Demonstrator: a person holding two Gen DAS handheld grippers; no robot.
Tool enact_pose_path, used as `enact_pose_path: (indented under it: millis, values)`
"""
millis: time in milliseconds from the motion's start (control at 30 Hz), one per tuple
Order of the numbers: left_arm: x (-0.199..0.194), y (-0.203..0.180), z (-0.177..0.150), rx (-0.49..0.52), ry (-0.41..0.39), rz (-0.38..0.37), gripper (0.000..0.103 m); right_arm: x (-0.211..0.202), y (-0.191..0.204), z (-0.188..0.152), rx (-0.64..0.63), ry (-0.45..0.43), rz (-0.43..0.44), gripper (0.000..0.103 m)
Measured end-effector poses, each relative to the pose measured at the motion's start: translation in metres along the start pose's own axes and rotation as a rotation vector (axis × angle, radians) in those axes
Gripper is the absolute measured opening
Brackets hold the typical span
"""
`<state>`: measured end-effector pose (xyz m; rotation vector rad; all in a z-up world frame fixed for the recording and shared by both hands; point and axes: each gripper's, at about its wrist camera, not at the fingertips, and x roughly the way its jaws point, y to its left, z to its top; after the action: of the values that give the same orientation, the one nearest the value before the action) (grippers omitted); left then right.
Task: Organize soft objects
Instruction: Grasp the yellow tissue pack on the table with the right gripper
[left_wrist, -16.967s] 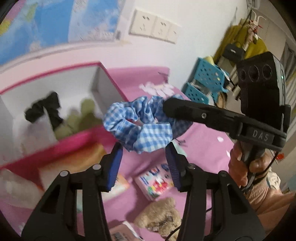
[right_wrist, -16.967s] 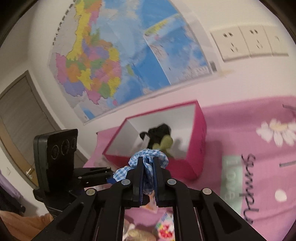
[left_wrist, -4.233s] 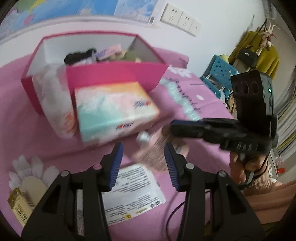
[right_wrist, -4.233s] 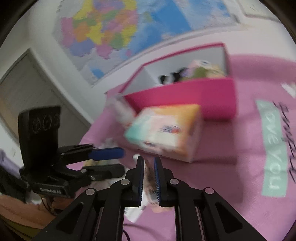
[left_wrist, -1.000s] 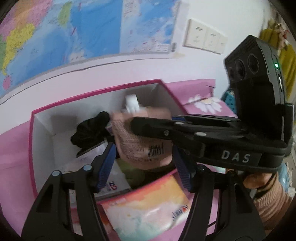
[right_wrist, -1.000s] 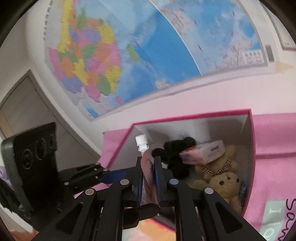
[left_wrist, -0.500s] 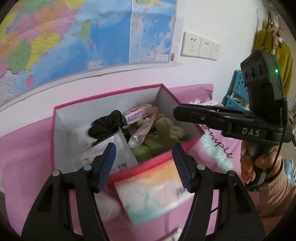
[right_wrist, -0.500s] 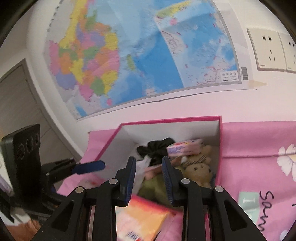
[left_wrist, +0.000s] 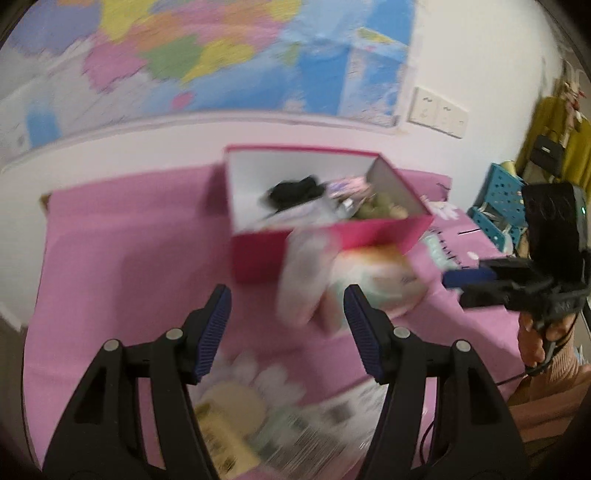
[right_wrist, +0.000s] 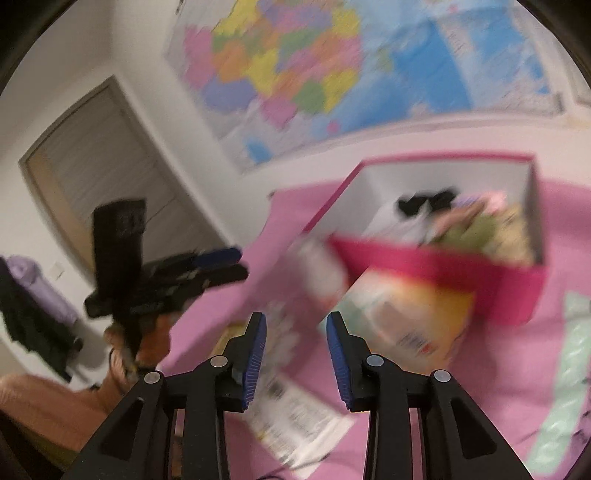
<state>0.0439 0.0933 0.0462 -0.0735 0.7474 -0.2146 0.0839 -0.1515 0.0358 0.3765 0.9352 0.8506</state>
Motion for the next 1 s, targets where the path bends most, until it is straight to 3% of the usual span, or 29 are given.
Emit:
enact_pose_path:
  millis: [200,500,700,1000]
  values:
    - [-0.002,0.031,-0.038,-0.092,0.058,0.050,0.065,0.046,0.017,-0.024,-0.002,0.135,0.052,0.034]
    - [-0.006,0.065,-0.090,-0.219,0.136,0.077,0.065,0.109,0.055,-0.027,-0.095,0.239,0.106,0.034]
    - [-0.011,0.070,-0.113,-0.256,0.172,-0.001,0.065,0.132,0.066,-0.031,-0.115,0.276,0.125,0.034]
    - [0.011,0.049,-0.117,-0.277,0.213,-0.149,0.065,0.121,0.044,-0.027,-0.038,0.240,0.074,0.034]
